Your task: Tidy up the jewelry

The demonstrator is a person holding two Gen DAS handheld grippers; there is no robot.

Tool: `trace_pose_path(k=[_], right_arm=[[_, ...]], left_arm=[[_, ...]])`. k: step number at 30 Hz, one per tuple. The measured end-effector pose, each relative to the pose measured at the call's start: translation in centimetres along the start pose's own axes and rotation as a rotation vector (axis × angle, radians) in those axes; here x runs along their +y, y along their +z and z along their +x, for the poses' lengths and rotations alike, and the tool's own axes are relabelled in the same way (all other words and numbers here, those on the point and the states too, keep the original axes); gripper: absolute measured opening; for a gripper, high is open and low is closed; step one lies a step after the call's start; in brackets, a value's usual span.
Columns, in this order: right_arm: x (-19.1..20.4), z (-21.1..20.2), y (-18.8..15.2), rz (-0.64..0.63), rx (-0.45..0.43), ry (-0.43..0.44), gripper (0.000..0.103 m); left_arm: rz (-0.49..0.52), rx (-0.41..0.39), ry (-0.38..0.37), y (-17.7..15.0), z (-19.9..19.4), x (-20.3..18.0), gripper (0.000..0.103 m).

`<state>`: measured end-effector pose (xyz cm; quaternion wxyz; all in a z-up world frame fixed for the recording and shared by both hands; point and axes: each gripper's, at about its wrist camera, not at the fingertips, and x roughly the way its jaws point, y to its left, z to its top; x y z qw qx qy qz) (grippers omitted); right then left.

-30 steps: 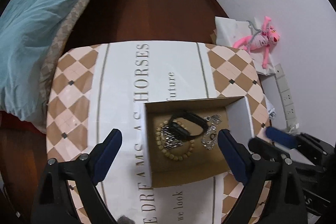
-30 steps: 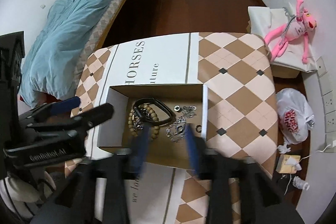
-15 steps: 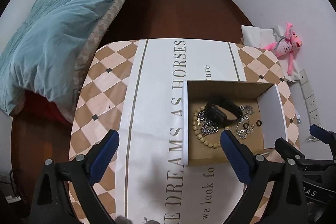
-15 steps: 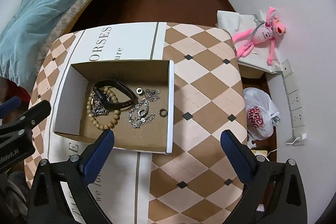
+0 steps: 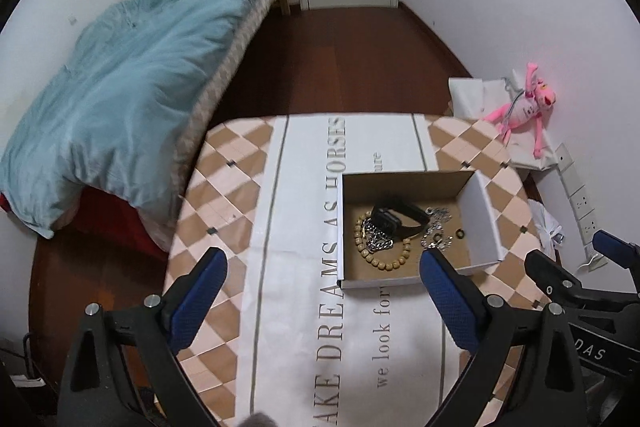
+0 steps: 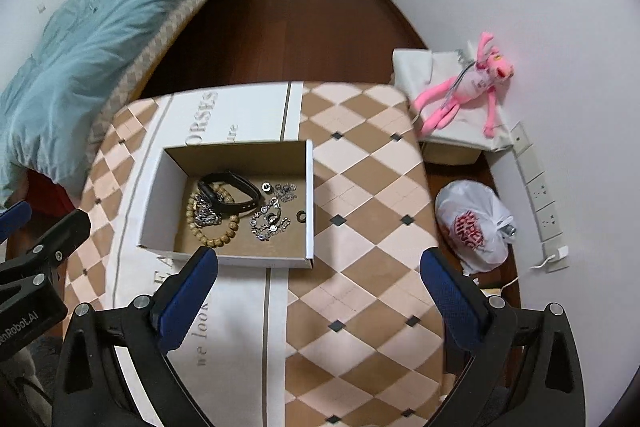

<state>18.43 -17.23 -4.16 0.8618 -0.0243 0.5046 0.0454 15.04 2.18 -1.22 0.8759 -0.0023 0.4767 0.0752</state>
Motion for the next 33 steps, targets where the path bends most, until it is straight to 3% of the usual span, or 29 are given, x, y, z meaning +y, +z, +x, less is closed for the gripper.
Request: trace_pose_path(k=[19, 26, 33], right_arm=[[-0.9, -19.1, -4.3, 0.034, -0.261, -0.005, 0.102], [-0.8, -21.3, -5.0, 0.036, -0.279, 0.005, 0.103], [-0.5, -21.4, -5.4, 0.020, -0.261, 0.007, 0.103]], left_arm=[[-0.044, -0.183, -0.023, -2.5, -14.8, 1.2, 0.098], [-0.058, -0.215, -0.030, -3.1, -17.8, 1.8, 0.098], [-0.057, -0.199, -0.048, -3.1, -17.9, 1.5, 0.098]])
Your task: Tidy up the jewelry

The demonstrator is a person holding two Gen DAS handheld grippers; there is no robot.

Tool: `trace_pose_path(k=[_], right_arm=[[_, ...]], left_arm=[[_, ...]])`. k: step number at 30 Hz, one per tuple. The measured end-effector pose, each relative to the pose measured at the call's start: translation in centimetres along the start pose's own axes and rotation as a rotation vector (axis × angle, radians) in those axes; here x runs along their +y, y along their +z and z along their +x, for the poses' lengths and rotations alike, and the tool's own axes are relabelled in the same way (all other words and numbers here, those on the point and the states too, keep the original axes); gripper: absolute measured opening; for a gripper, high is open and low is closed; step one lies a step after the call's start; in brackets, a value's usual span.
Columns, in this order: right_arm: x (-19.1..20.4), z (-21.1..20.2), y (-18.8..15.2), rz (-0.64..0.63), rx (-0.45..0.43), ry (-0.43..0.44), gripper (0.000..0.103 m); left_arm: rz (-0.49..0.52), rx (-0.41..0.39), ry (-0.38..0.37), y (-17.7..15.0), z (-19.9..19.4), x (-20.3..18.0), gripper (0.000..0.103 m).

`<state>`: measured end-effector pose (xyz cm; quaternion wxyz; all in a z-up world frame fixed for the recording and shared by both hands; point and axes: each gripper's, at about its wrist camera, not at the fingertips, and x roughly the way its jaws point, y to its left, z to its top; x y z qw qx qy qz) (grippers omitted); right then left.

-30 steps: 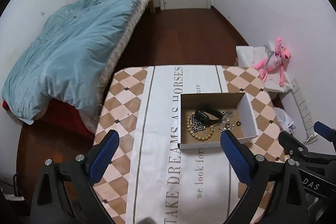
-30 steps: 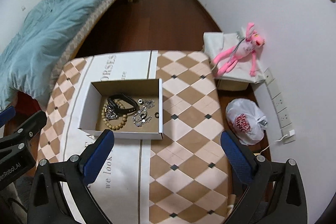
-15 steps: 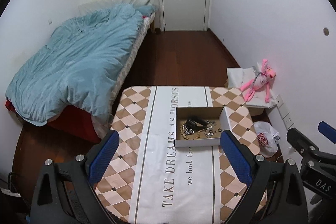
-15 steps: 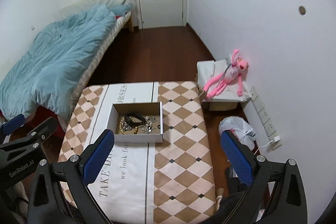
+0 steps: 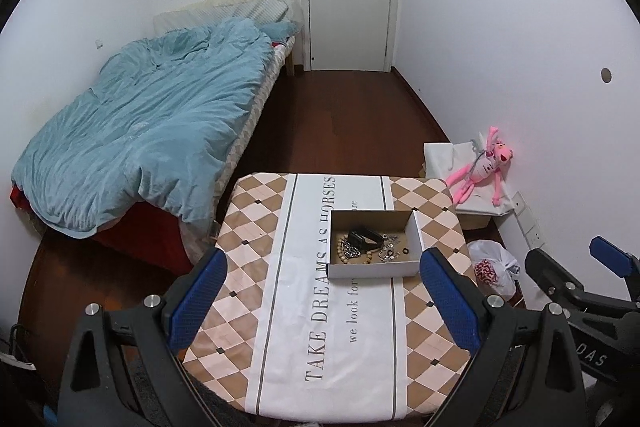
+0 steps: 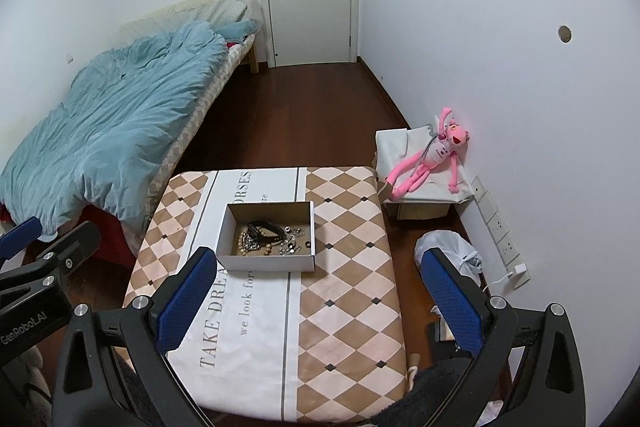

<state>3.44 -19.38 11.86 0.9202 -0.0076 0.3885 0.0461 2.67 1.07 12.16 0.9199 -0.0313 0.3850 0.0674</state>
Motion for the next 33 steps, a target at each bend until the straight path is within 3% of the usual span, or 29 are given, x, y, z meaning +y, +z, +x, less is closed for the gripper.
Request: trace_pose_path(k=[18, 33], right_arm=[[-0.2, 6.3, 2.9, -0.016, 0.080, -0.048, 0.103], [0.1, 9.7, 3.1, -0.032, 0.145, -0.066, 0.103]], left_arm=[[0.011, 0.145, 0.005, 1.4, 6.2, -1.1, 0.098], [0.022, 0.180, 0.017, 1.9, 8.2, -1.4, 0.098]])
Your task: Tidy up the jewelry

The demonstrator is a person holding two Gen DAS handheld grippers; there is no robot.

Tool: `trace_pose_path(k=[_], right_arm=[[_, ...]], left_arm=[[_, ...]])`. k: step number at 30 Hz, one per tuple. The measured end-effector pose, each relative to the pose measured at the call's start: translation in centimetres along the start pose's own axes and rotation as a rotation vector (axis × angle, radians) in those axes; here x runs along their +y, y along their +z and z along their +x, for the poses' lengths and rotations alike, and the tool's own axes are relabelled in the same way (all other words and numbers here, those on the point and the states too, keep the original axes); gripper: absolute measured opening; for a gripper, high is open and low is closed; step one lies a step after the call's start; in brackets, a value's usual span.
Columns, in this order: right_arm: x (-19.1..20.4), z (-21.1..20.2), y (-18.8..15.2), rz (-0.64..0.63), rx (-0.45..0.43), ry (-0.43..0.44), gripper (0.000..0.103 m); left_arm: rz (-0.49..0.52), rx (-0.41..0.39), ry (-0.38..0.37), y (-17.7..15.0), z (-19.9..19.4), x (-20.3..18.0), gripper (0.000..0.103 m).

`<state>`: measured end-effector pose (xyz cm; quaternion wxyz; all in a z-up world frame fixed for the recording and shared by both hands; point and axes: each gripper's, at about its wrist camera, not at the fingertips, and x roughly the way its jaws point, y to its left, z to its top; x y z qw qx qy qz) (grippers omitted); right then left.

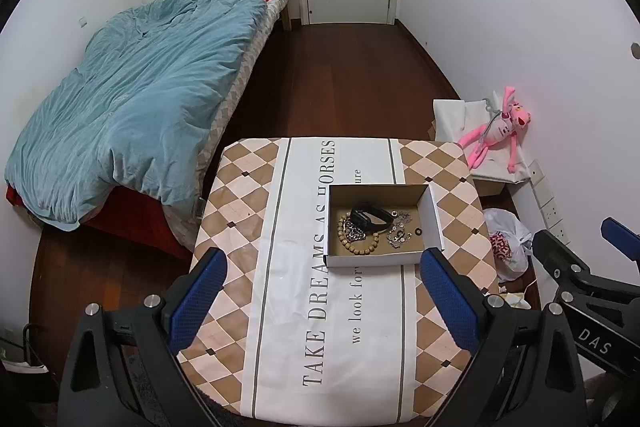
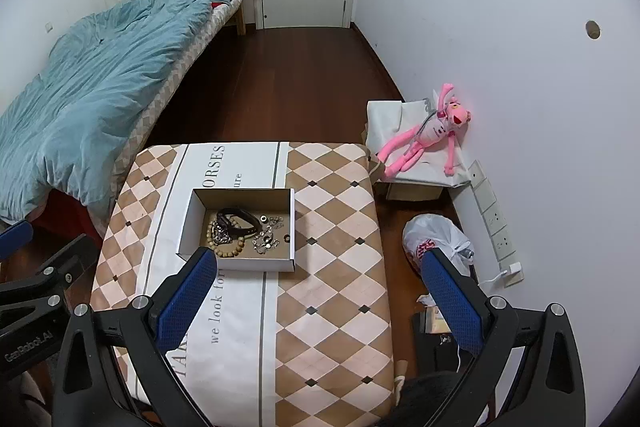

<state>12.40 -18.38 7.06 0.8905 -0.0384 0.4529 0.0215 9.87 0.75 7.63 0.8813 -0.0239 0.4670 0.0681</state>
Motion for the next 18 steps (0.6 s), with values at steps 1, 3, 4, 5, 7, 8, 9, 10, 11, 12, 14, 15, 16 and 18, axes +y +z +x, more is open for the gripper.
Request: trace_pose_path(k=[1, 3, 4, 5, 7, 8, 9, 10, 11, 12, 14, 15, 16, 18], right_arm=[[0.0, 0.0, 0.0, 0.001, 0.001, 0.001, 0.103], [0.0, 0.0, 0.0, 0.000, 0.002, 0.001, 0.103], [0.0, 0.0, 0.0, 0.002, 0.002, 0.001, 0.103], [0.0, 0.0, 0.0, 0.002, 0.002, 0.002, 0.103], [0.1, 0.0, 0.0, -0.001, 0.003, 0.000, 0.103], [0.1, 0.0, -0.1, -0.002, 0.003, 0.000, 0.103], [0.1, 0.0, 0.0, -0.003, 0.003, -0.001, 0.103], [0.1, 0.0, 0.0, -0.004, 0.005, -0.001, 0.103], [0.1, 0.1, -0.1, -0.004, 0.006, -0.001, 0.103], [0.1, 0.1, -0.1, -0.005, 0.006, -0.002, 0.103], [0.1, 0.1, -0.1, -0.004, 0.006, -0.002, 0.103], [0.1, 0.1, -0.1, -0.005, 0.006, -0.002, 0.103], [0.1, 0.1, -0.1, -0.005, 0.007, -0.002, 0.103], [0.1, 0.2, -0.2, -0.005, 0.008, -0.002, 0.103]], left_arm=[[0.000, 0.001, 0.001, 0.0, 0.1, 0.1, 0.098], [0.002, 0.004, -0.001, 0.0, 0.2, 0.1, 0.098], [0.001, 0.005, -0.004, -0.1, 0.3, 0.2, 0.098], [0.001, 0.009, -0.007, -0.1, 0.5, 0.2, 0.098], [0.001, 0.013, -0.018, -0.2, 0.8, 0.3, 0.099], [0.000, 0.013, -0.019, -0.3, 0.9, 0.3, 0.099], [-0.001, 0.014, -0.019, -0.3, 1.0, 0.4, 0.099], [-0.001, 0.016, -0.019, -0.3, 1.0, 0.4, 0.098], [-0.003, 0.017, -0.018, -0.4, 1.0, 0.5, 0.098], [-0.004, 0.017, -0.019, -0.4, 1.1, 0.5, 0.098], [-0.002, 0.017, -0.017, -0.4, 1.1, 0.5, 0.098], [-0.002, 0.016, -0.016, -0.4, 1.1, 0.5, 0.098], [-0.002, 0.014, -0.015, -0.5, 1.1, 0.5, 0.098], [-0.002, 0.014, -0.014, -0.5, 1.2, 0.5, 0.099]])
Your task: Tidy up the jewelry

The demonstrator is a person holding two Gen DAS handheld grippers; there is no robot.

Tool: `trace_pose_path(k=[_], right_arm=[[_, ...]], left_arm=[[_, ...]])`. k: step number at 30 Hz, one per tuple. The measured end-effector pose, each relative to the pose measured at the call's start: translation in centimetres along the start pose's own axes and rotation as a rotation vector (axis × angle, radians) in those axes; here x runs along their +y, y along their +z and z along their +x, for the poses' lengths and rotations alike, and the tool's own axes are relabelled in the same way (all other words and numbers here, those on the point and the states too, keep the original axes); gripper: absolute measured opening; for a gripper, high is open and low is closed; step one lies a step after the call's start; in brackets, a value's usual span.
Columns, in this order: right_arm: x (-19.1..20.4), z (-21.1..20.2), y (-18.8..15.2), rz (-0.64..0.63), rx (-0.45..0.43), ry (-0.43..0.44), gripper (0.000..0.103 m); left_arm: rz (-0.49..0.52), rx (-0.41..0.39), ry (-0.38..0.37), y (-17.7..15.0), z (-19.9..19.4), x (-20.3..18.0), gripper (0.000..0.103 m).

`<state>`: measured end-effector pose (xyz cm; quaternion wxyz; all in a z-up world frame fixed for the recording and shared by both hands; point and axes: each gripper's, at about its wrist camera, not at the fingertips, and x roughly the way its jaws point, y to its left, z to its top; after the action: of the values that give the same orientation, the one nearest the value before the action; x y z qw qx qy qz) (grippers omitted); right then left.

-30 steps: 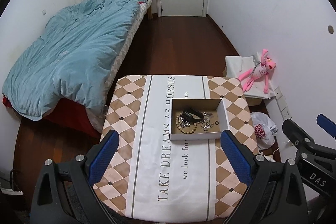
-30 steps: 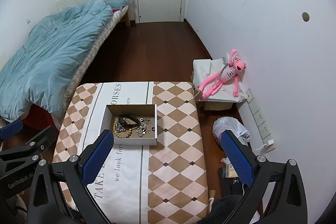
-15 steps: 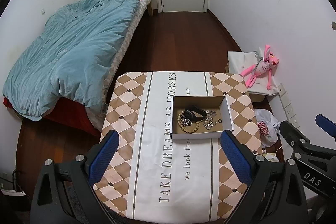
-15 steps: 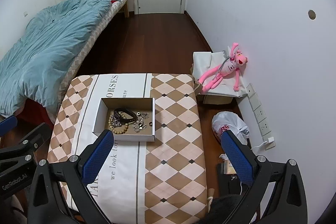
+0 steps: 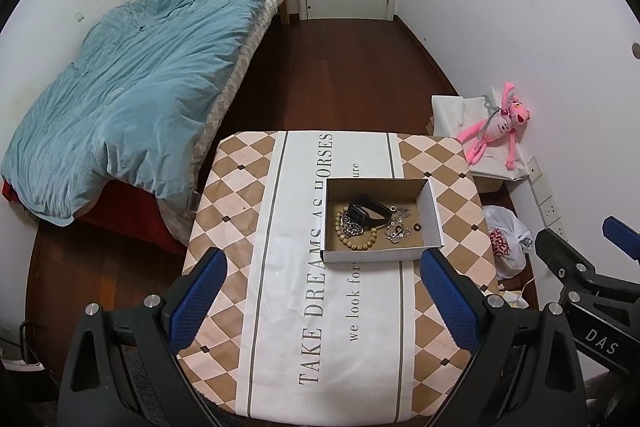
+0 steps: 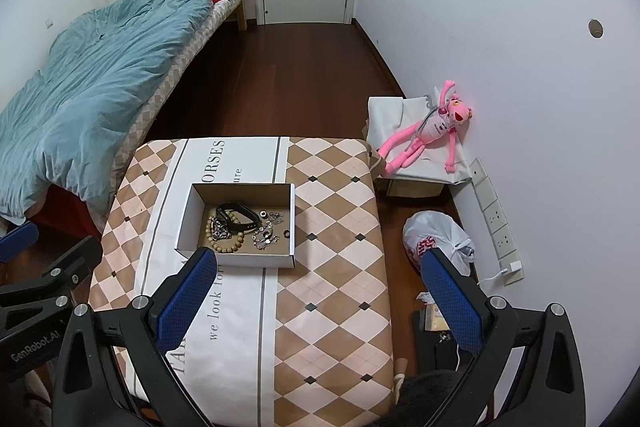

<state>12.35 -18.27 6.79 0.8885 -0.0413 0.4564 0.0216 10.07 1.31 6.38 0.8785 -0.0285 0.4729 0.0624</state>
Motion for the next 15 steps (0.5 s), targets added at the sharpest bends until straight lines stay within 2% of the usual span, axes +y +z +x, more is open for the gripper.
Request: trace_pose_path(k=[15], right_arm=[[0.02, 0.26, -0.30, 0.000, 0.009, 0.003, 0.103]], left_arm=[[0.007, -0.014, 0.014, -0.01, -0.22, 0.07, 0.099]])
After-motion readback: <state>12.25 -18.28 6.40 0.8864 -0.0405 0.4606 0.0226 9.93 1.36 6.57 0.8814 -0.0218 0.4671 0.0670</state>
